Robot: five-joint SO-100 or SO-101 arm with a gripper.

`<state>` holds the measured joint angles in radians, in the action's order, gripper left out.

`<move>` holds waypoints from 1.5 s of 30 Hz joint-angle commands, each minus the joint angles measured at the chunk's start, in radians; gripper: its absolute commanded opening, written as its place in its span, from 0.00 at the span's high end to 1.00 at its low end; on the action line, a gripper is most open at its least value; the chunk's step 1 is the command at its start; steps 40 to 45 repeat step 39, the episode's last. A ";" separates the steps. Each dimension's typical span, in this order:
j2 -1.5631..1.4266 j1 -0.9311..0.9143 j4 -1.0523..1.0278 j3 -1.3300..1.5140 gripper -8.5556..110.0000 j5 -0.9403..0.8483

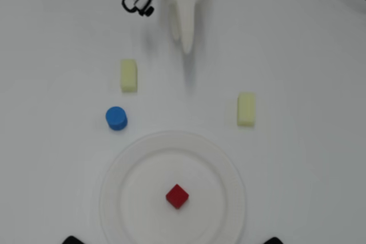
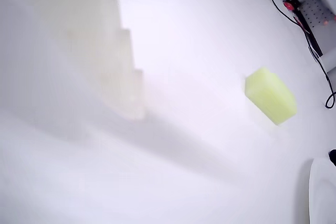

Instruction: Grasp a red block and put it in the dish.

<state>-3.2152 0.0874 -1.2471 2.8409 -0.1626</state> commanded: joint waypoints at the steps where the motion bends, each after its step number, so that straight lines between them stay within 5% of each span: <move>1: -0.067 -0.014 -0.015 0.035 0.62 -0.015; 13: -0.235 0.003 -0.124 0.178 0.67 0.032; 20: -0.236 0.025 -0.140 0.230 0.92 0.057; 45: -0.236 0.025 -0.150 0.324 0.93 0.089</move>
